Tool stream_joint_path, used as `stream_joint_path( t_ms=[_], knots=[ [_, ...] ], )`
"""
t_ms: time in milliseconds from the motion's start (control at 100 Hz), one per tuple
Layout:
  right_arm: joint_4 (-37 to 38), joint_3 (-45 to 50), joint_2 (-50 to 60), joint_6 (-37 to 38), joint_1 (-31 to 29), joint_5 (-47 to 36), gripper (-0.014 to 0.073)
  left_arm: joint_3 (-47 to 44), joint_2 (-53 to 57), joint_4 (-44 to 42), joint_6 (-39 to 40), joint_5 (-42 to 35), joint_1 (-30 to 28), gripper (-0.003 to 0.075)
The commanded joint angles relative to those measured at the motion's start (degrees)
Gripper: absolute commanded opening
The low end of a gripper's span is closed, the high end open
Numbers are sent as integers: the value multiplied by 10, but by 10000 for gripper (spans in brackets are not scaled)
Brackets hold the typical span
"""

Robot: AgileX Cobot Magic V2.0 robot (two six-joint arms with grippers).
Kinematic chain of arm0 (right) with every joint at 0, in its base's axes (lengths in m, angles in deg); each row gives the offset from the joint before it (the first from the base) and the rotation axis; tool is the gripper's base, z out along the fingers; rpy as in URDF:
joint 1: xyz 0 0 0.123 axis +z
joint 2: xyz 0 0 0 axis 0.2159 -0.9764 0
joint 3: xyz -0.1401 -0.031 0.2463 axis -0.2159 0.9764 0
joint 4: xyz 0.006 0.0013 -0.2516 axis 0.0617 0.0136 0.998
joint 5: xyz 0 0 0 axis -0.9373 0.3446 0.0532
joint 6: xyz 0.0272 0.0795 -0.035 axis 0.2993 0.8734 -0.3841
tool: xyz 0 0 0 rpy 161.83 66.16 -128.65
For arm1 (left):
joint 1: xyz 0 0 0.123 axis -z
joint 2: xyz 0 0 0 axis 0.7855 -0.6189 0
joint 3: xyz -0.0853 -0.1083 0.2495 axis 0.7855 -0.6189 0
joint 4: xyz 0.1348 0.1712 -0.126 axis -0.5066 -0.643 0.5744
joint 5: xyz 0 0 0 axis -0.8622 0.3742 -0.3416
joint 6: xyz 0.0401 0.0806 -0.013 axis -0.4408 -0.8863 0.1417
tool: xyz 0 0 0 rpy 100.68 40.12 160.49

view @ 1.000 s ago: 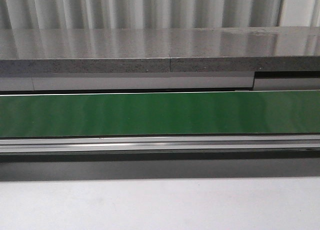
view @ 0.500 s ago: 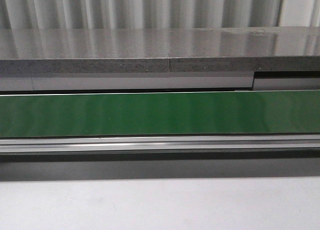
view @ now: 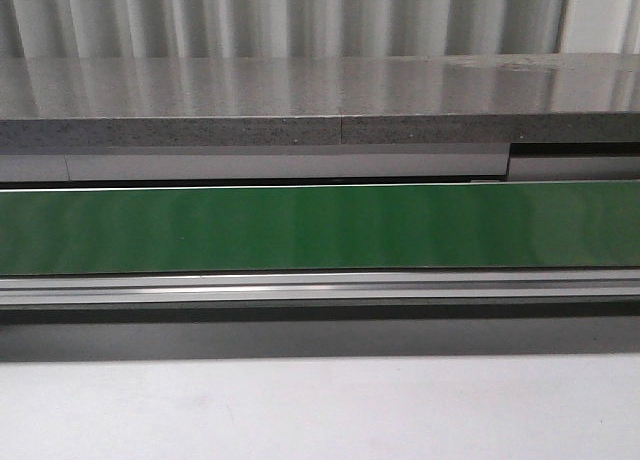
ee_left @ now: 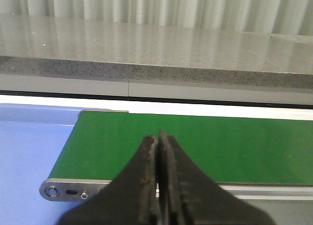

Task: Move button from right to left
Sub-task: 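Lift the button onto the conveyor belt end and open the right gripper, then wait while the belt carries the button toward the left gripper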

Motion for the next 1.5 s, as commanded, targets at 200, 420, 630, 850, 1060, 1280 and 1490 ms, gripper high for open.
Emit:
stream_joint_path(
  t_ms=[200, 420, 630, 850, 1060, 1280, 1490],
  knots=[
    [-21, 0, 60, -43, 30, -49, 487, -14, 21, 6, 0, -44, -2, -20],
    [-6, 70, 129, -55, 82, -102, 179, -14, 21, 6, 0, -44, -2, -20],
    [0, 128, 199, -55, 123, -125, -68, -14, 21, 6, 0, -44, -2, -20],
    [1, 186, 289, -66, 156, -166, -67, -14, 21, 6, 0, -44, -2, -20],
    [1, 260, 401, -68, 190, -222, -67, -14, 21, 6, 0, -44, -2, -20],
    [1, 336, 528, -68, 200, -260, -67, -14, 21, 6, 0, -44, -2, -20],
    [1, 383, 658, -68, 200, -258, -67, -14, 21, 6, 0, -44, -2, -20]
  ],
)
